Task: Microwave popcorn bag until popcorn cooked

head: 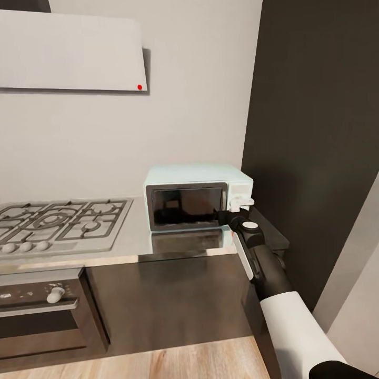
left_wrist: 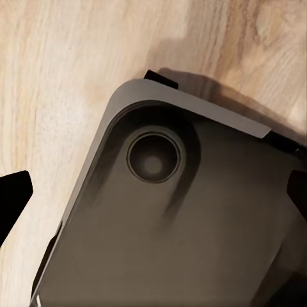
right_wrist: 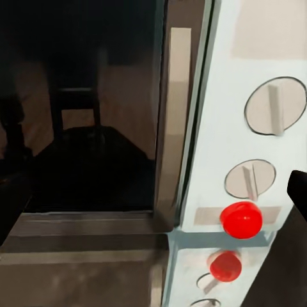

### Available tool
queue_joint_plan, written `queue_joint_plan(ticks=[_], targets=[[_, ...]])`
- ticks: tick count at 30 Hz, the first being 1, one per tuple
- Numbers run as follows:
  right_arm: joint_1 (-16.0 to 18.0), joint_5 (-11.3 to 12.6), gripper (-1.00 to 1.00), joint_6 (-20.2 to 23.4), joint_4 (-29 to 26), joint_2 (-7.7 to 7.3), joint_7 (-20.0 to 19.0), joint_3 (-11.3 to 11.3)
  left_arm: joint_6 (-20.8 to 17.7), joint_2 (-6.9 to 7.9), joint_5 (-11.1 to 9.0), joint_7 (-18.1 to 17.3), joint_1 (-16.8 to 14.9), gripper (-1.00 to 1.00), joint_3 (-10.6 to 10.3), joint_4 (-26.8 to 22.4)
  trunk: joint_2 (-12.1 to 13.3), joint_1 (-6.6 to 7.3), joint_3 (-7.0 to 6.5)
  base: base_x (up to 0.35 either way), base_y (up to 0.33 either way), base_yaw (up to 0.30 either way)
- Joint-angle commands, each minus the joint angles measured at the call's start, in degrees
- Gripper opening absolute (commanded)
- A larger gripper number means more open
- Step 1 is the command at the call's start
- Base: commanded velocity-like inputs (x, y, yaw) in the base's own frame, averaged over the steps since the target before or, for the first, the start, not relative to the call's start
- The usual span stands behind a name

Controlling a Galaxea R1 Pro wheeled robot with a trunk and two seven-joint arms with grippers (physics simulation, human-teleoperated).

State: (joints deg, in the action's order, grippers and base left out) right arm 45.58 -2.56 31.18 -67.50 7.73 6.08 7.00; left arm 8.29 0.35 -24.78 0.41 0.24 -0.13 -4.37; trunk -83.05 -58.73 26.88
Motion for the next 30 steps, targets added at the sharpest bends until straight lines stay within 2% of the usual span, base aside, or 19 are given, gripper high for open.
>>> queue_joint_plan(ticks=[1, 10, 14, 22, 30], targets=[[0.0, -0.1, 1.0, 0.3, 0.0, 0.0, 0.2, 0.1, 0.1, 0.0, -0.2, 0.0, 0.0, 1.0, 0.0, -0.1, 0.0, 0.0, 0.05, 0.008, 0.0, 0.0], [0.0, 0.3, 1.0, -1.8, 1.3, 0.21, 0.3, -0.2, 0.1, 0.0, -0.2, 0.0, 0.0, 1.0, 0.0, -0.1, 0.0, 0.0, 0.05, 0.001, 0.0, 0.0], [0.0, 0.4, 1.0, -4.1, 3.3, 0.36, 0.4, -0.3, 0.1, 0.0, -0.2, 0.1, 0.0, 1.0, 0.0, -0.1, 0.0, 0.0, 0.05, 0.0, 0.0, 0.0], [0.0, 0.5, 1.0, -4.7, 3.5, 0.28, 0.5, -0.3, 0.1, 0.0, -0.6, 0.1, 0.0, 1.0, 0.3, -0.1, 0.0, 0.0, 0.05, 0.001, 0.0, 0.0], [0.0, 0.5, 1.0, -4.7, 3.5, 0.21, 0.5, -0.3, 0.1, 0.0, -0.4, 0.1, 0.0, 1.0, 0.0, -0.1, 0.0, 0.0, 0.05, 0.218, 0.0, 0.0]])
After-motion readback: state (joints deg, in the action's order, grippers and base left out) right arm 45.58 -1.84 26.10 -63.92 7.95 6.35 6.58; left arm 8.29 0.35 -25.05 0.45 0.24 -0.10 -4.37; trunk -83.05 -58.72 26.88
